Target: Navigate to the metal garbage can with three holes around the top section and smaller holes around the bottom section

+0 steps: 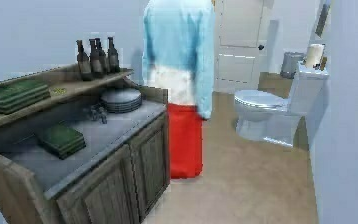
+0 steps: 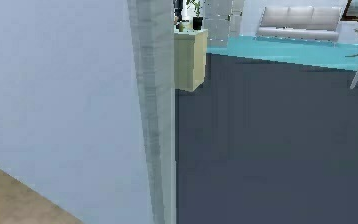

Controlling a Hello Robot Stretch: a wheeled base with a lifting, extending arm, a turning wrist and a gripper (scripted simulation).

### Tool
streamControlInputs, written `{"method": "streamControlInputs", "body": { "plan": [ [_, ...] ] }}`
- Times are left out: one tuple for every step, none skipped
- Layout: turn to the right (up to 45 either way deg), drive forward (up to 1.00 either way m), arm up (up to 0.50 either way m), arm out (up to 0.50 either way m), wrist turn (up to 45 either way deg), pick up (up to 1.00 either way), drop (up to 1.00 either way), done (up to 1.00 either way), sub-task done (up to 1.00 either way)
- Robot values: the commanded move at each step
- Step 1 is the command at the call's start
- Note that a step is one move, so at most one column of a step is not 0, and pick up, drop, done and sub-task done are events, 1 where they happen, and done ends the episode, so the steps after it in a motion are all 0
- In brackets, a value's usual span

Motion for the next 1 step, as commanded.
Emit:
{"method": "streamControlInputs", "body": {
  "plan": [
    [24.0,0.0,0.0,0.0,0.0,0.0,0.0,0.0,0.0]
  ]
}}
